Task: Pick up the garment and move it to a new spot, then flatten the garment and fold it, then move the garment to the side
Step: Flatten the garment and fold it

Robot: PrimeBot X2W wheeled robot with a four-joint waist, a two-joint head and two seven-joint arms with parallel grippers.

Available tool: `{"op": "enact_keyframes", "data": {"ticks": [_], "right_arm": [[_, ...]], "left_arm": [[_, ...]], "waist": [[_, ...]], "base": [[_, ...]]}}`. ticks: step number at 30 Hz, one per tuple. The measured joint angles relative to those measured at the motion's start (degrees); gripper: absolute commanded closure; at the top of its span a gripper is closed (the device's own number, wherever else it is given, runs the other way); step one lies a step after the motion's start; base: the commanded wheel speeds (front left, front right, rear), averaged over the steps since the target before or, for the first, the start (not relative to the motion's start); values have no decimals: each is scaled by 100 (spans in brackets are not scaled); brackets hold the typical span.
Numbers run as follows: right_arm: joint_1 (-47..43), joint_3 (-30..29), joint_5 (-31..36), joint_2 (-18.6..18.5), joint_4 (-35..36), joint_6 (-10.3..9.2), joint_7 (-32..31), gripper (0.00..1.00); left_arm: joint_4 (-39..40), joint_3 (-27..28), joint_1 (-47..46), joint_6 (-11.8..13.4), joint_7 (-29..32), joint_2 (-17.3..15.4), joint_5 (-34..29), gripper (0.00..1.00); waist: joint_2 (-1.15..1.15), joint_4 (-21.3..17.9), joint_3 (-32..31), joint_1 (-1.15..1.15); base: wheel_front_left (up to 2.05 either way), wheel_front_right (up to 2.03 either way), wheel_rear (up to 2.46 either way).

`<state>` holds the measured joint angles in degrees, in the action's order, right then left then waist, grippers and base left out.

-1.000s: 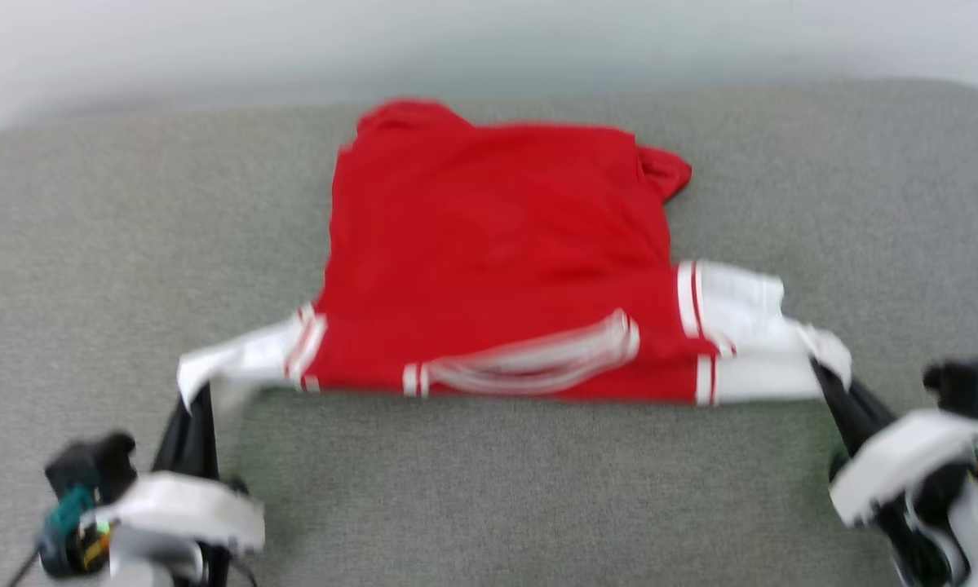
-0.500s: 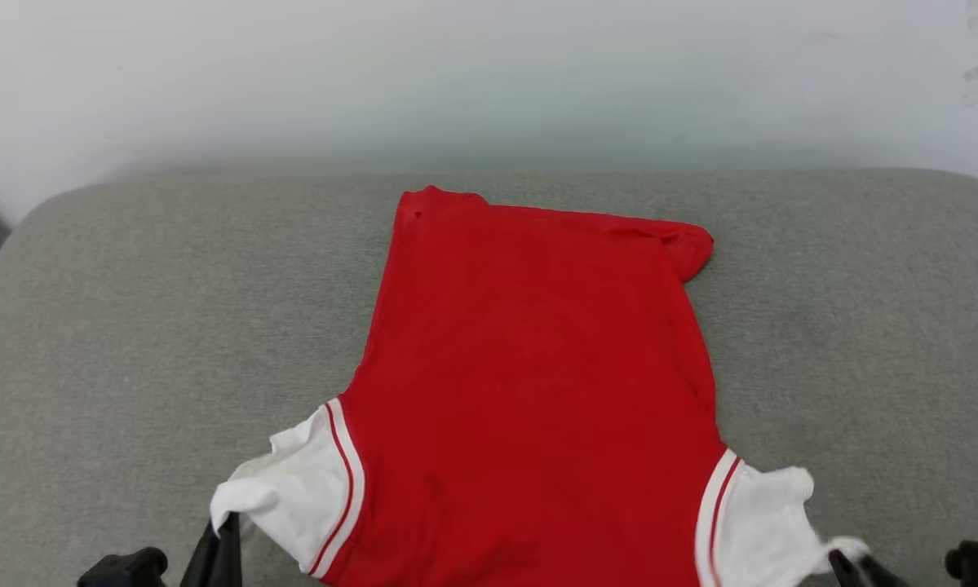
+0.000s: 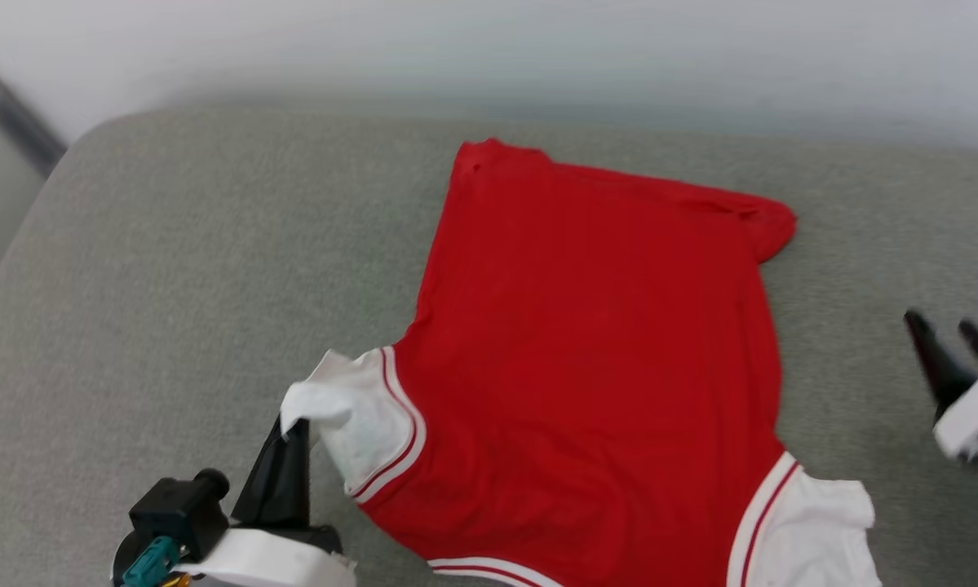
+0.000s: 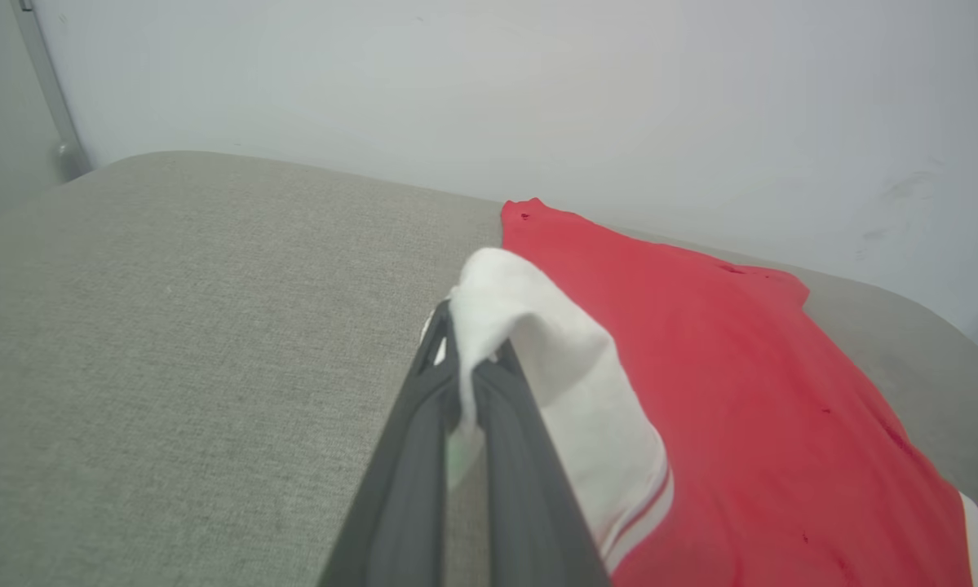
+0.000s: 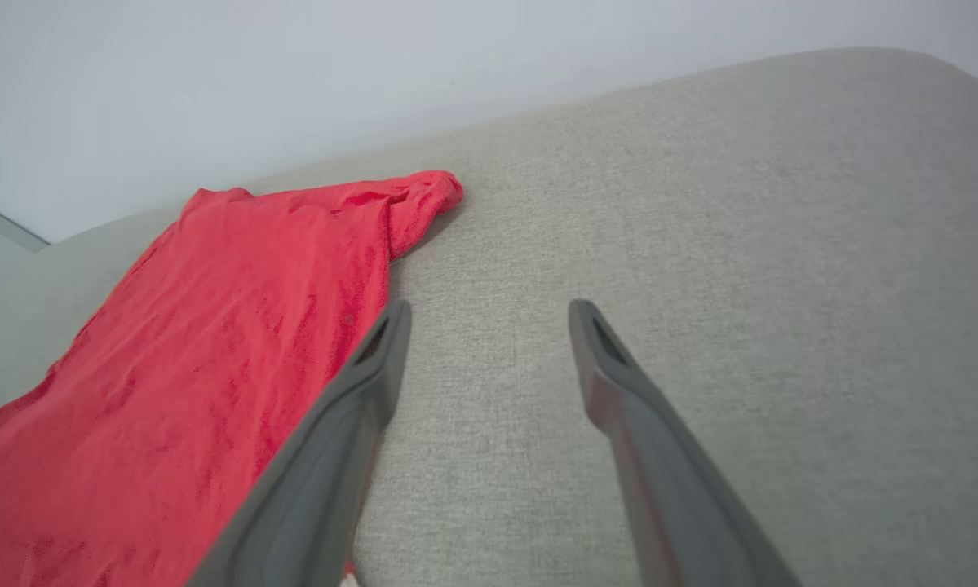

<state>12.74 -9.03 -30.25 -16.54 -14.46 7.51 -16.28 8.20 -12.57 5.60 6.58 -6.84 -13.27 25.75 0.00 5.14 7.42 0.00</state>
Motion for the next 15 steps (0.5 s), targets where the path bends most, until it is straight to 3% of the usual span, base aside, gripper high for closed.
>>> {"op": "enact_keyframes", "data": {"ticks": [10, 15], "right_arm": [[2598, 294, -92, -985, -1322, 0, -1446, 0], [3322, 445, 26, -1132, -1792, 0, -2405, 0]], "left_arm": [[53, -524, -916, -297, -408, 438, -182, 100], [-98, -634, -1277, -405, -555, 559, -232, 100]], "waist": [[0, 689, 992, 0], [0, 1034, 1507, 1]], "base": [[0, 0, 0], [0, 0, 0]]}}
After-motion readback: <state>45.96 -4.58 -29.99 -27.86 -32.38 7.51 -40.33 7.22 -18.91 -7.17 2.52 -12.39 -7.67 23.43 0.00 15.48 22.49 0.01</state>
